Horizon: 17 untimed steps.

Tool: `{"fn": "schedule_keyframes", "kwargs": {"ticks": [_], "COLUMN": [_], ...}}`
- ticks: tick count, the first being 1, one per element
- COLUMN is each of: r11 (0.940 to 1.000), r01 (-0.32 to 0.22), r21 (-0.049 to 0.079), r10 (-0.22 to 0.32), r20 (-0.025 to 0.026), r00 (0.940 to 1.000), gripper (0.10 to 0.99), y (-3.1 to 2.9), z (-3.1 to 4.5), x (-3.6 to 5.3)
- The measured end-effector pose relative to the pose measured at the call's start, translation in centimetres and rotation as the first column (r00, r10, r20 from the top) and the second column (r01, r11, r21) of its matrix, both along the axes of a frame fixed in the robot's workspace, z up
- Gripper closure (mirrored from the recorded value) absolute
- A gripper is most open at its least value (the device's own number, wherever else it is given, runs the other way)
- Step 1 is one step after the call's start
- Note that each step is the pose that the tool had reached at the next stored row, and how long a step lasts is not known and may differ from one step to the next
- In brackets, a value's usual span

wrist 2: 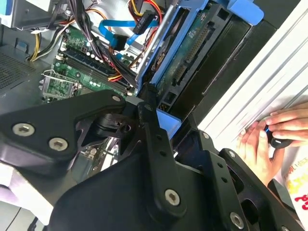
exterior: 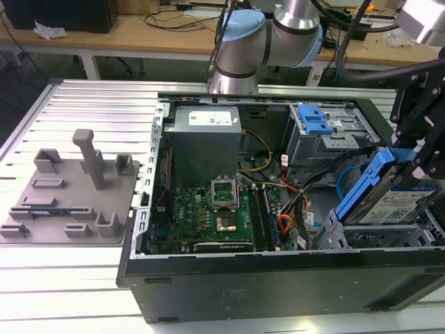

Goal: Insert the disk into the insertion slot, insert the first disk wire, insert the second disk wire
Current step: 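Insert the disk into the insertion slot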

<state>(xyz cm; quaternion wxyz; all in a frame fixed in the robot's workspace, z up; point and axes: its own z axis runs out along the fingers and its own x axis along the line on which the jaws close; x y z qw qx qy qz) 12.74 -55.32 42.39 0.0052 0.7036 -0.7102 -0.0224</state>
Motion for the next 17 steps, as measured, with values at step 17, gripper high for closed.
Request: {"fn": "schedule_keyframes", "kwargs": {"ticks": [17], "r11": [1.0000], "r01": [0.000], "r21": [0.000], "r10": [0.000], "r20": [0.0004], "r00": [1.0000], "gripper": [0.584], "y": [-0.09], "z": [0.79], "x": [-0.18]}}
